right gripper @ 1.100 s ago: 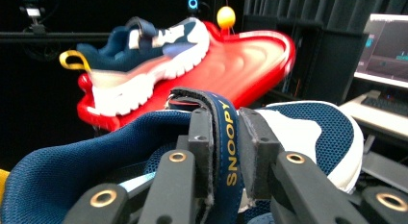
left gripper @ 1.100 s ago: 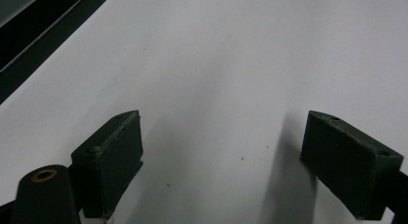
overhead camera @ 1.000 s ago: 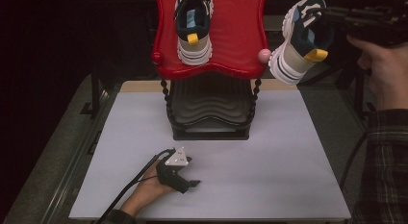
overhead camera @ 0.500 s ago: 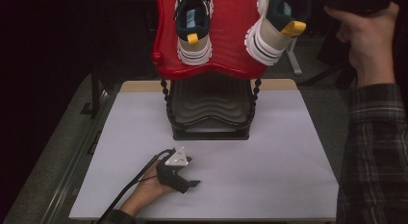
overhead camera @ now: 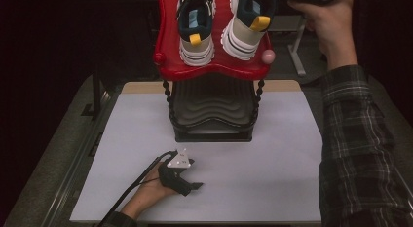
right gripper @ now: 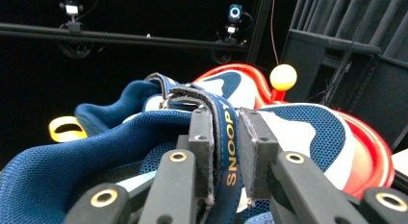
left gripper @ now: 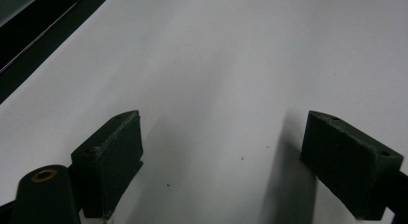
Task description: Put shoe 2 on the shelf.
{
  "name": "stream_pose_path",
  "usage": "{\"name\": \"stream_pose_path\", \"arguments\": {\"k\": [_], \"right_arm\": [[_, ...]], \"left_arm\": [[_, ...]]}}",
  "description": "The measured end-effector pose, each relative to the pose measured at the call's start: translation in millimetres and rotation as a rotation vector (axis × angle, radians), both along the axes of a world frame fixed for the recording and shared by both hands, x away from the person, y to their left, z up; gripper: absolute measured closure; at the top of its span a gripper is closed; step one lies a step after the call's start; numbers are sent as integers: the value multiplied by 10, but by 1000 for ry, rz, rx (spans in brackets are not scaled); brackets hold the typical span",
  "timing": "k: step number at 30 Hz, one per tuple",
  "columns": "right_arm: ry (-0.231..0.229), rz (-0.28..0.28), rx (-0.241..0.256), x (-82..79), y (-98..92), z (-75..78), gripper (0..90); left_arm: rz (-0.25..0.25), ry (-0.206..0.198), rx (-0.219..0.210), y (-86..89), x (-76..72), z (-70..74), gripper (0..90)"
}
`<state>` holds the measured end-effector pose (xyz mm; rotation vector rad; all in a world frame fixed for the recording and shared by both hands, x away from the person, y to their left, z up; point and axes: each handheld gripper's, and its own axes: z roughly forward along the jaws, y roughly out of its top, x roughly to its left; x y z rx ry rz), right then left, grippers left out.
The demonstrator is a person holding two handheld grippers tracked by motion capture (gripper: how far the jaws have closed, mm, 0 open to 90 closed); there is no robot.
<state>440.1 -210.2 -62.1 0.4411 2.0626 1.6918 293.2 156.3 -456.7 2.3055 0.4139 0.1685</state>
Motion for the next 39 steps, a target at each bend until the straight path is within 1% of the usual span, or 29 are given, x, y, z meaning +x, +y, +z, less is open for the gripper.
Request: {"name": "stream_pose_path", "arguments": {"k": [4,6,10,14,17,21,23,25,27,28,29,32,38,39], "right_arm": [[16,6,-25,106,81,-48,760],[8,1,-38,135,121,-54,761],[15,15,-75,206,216,-54,759],[-3,10,-116,221,325,-40,758],[-8,18,-132,239,382,-31,758],[11,42,-166,273,464,-55,745],[16,49,-155,273,490,-73,736],[36,48,-137,281,478,-81,714],[50,30,-119,267,441,-83,605],[59,22,-111,250,415,-85,568],[70,33,-101,236,385,-90,560],[77,24,-76,168,283,-90,522],[69,-26,-58,3,112,-100,423],[80,-32,-51,-28,75,-116,399]], "left_arm": [[0,0,0,0,1,0,134],[-1,0,1,1,0,0,134],[0,0,0,0,0,0,134],[-2,0,2,1,1,1,134],[0,0,0,0,0,0,134],[0,1,0,0,1,0,133],[0,1,0,0,0,0,134],[0,1,0,0,0,0,134],[0,0,0,0,-1,0,134],[0,0,0,-1,-1,0,133],[0,1,0,-1,0,0,133],[0,0,1,-1,-1,0,134],[0,0,0,-1,0,-1,133],[0,0,-1,-1,-1,-1,134]]}}
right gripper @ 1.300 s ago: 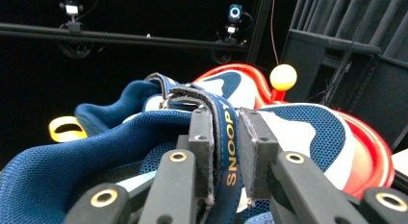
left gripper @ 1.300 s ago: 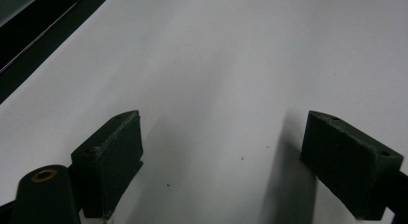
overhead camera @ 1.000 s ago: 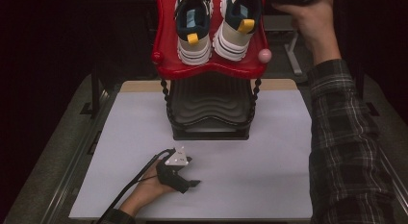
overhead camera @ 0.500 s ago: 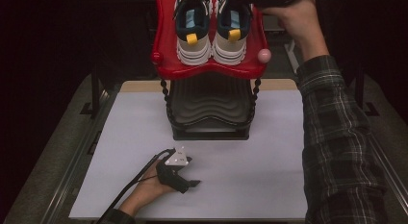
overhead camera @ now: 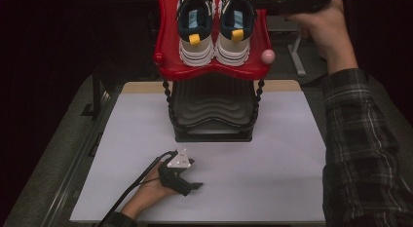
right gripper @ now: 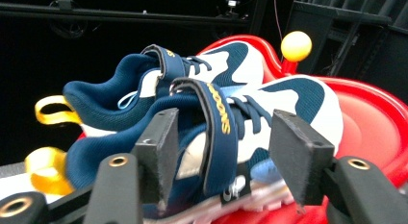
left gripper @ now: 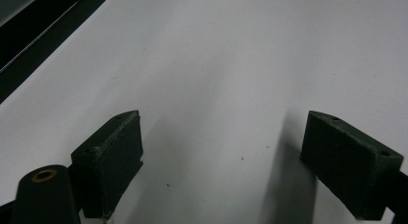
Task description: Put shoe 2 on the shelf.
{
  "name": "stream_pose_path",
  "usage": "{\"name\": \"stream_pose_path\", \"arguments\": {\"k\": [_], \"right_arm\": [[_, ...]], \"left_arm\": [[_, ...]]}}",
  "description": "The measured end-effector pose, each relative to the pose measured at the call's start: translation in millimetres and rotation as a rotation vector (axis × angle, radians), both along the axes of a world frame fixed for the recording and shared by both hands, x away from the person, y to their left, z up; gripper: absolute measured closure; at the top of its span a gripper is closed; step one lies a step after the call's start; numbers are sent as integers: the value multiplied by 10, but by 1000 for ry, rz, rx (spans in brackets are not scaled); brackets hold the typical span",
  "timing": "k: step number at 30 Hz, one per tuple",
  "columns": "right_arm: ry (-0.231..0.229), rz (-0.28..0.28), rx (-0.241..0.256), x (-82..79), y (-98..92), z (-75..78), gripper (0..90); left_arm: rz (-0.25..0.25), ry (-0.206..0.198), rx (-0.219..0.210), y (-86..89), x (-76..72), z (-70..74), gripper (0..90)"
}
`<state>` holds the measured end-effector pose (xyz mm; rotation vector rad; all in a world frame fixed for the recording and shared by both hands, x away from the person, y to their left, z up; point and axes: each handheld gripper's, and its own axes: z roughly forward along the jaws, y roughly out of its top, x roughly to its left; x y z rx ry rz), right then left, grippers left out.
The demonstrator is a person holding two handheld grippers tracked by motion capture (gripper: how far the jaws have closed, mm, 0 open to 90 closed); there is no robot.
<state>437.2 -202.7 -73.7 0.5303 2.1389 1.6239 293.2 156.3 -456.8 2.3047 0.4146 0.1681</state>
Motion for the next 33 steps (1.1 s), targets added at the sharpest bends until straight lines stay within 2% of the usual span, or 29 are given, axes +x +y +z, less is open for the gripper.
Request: {"name": "stream_pose_path", "arguments": {"k": [3,10,12,19,33], "right_arm": [[19,-20,4,-63,-86,-47,365],[81,-79,-1,-200,-259,-225,203],[95,-88,-2,-234,-303,-286,191],[100,-95,6,-394,-467,-513,182],[151,-122,8,-651,-702,-1107,164]], "left_arm": [[-2,0,2,2,1,1,134],[-3,-1,3,3,2,2,134],[-3,-1,3,3,2,2,134],[-2,-1,2,3,1,2,134],[-2,2,4,4,-2,5,134]]}}
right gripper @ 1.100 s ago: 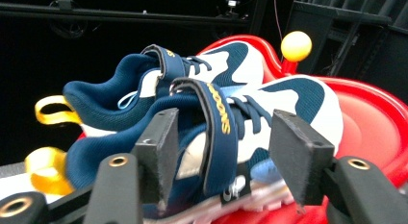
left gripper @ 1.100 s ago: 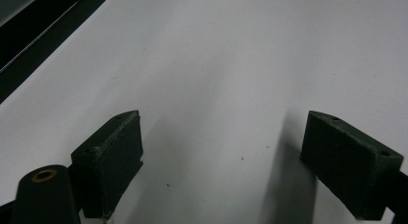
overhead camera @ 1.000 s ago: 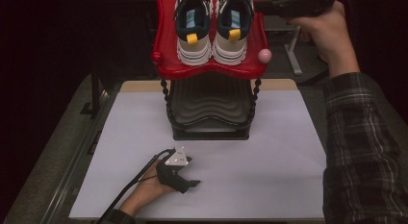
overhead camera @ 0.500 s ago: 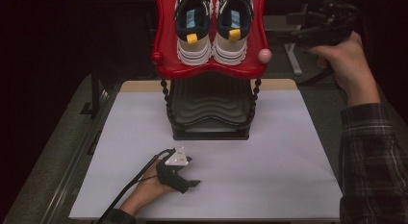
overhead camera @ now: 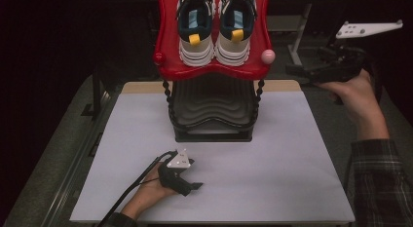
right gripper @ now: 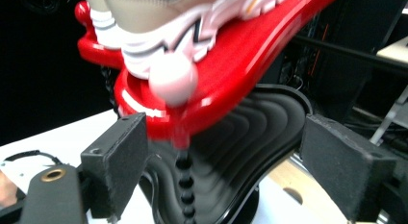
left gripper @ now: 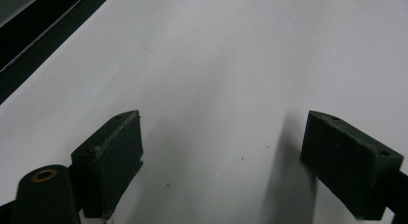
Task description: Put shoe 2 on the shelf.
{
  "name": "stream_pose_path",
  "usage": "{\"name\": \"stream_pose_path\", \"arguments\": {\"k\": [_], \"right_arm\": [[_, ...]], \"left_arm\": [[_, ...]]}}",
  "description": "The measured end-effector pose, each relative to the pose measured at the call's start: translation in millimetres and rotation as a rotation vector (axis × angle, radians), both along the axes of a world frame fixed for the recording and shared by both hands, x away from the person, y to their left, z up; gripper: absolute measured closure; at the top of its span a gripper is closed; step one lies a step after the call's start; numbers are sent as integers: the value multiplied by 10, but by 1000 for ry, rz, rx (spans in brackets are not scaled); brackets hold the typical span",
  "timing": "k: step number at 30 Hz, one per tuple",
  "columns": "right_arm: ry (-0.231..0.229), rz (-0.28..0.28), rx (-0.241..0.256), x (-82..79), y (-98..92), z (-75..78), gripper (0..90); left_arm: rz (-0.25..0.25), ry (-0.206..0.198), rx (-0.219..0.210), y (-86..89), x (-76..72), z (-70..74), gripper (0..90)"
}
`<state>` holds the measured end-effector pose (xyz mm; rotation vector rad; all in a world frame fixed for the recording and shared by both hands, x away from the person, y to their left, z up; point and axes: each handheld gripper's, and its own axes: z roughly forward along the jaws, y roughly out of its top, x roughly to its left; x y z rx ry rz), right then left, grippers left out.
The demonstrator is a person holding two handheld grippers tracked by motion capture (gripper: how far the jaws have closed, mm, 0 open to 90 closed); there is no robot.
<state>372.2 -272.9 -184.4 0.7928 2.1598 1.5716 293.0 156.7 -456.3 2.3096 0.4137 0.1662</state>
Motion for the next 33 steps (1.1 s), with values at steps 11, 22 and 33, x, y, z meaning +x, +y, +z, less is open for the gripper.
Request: {"name": "stream_pose_path", "arguments": {"k": [11,22,33], "right_arm": [[79,-19,-31,-156,-61,-591,149],[139,-67,-44,-293,-108,-1266,141],[195,-143,-98,-429,-86,-1887,141]], "left_arm": [[2,-2,-4,-2,0,-2,134],[3,-4,-5,-2,-1,-4,134],[2,-4,-4,-2,-1,-3,134]]}}
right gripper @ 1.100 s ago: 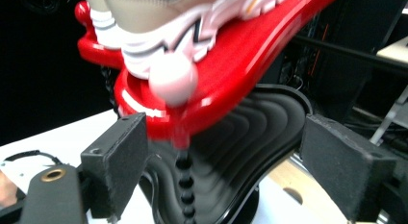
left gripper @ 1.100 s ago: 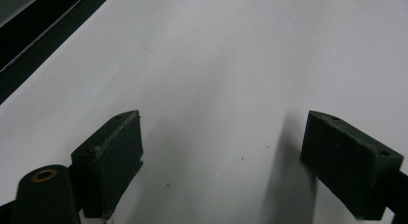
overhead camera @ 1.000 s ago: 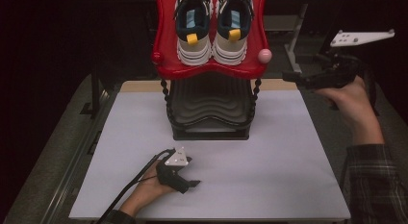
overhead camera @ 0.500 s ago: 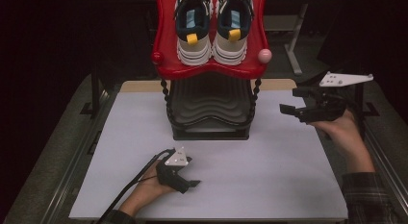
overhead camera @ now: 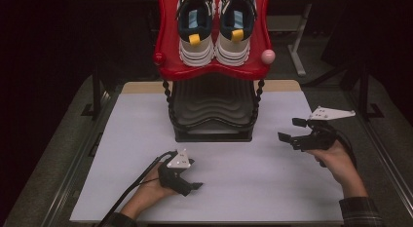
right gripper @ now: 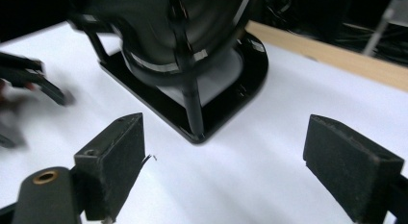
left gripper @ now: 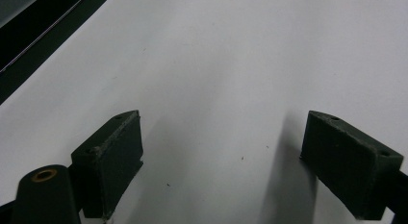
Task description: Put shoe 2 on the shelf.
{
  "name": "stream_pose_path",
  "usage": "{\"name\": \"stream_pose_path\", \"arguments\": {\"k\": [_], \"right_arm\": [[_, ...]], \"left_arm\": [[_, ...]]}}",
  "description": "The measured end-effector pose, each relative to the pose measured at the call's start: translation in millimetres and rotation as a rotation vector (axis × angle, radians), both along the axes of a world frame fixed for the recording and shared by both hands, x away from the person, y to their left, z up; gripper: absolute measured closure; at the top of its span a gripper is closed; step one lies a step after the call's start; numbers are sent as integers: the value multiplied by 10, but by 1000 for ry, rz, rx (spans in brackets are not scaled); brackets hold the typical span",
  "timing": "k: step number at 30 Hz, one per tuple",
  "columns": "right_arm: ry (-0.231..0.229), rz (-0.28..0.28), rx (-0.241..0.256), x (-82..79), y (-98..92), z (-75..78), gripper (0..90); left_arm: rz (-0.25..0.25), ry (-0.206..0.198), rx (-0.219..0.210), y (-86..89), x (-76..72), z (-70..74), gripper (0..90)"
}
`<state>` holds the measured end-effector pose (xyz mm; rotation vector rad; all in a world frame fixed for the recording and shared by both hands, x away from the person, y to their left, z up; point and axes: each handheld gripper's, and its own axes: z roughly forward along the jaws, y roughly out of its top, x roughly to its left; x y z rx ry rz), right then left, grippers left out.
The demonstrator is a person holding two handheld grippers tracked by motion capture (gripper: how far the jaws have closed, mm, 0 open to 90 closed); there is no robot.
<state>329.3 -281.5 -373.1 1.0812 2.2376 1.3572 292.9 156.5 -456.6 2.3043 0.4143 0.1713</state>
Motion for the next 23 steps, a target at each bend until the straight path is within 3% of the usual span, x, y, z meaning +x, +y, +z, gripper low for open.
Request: {"name": "stream_pose_path", "arguments": {"k": [10,13,19,23], "right_arm": [[75,-61,-45,-148,-49,-456,140],[90,-74,-61,-183,-67,-550,140],[145,-72,-142,-231,-58,-729,140],[153,-77,-164,-234,-37,-788,138]], "left_arm": [[2,0,-2,-1,-2,-2,134],[2,0,-3,-2,-3,-2,134],[2,0,-3,-2,-3,-2,134],[2,0,-2,-3,-3,-1,133]]}}
